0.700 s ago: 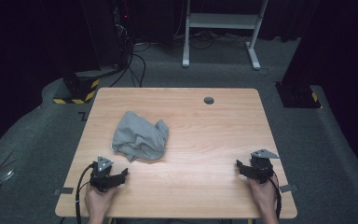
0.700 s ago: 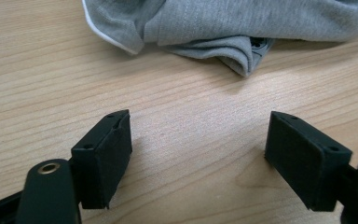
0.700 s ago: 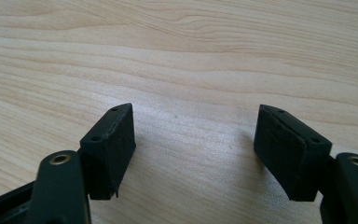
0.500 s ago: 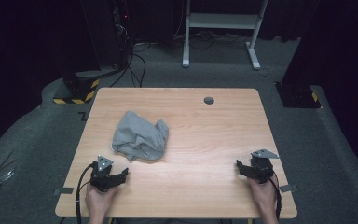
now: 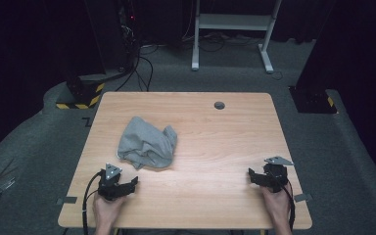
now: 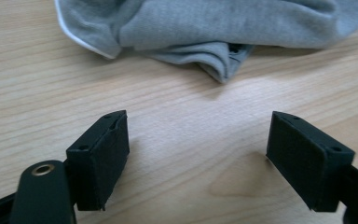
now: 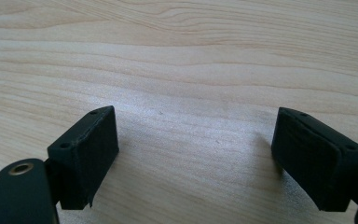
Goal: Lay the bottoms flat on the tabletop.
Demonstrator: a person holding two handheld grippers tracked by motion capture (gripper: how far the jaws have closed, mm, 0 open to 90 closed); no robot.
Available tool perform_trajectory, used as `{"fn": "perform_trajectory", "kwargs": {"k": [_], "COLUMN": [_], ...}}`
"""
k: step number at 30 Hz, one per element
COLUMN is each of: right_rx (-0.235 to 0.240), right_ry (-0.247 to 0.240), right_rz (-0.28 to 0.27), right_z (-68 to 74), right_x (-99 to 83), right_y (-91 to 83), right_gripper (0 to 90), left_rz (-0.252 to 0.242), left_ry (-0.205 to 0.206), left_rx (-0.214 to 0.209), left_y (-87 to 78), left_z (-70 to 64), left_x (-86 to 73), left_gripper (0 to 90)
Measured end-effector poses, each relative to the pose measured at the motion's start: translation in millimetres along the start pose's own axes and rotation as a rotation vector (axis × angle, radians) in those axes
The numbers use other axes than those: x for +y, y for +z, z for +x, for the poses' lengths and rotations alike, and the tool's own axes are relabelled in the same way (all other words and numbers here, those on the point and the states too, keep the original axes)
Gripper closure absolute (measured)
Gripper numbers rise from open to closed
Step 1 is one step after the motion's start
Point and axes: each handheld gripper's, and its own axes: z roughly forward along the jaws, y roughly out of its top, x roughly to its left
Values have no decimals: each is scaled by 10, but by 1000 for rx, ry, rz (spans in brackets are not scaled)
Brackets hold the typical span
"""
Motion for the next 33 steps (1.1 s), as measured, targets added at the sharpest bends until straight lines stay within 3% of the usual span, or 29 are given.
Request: {"fn": "perform_trajectory", "kwargs": {"k": [6, 17, 20, 27, 33], "right_rx": [0, 0, 0, 0, 0], "right_ry": [2, 2, 2, 0, 3], "right_rz": [1, 1, 1, 0, 1], "right_z": [2, 2, 2, 0, 2], "right_x": [0, 0, 0, 0, 0], "right_y": [-1, -1, -1, 0, -1], "right_gripper": [145, 145, 145, 145, 145], "left_rz": [-21, -58, -67, -77, -71], "left_ry": [2, 0, 17, 16, 14], "left_rx": [-26, -72, -70, -68, -62], "left_y": [-46, -22, 3, 56, 203], "left_z": [-71, -133, -148, -140, -139], "left_x": [45, 322, 416, 587, 735], "left_gripper": [205, 197, 196, 197, 197]}}
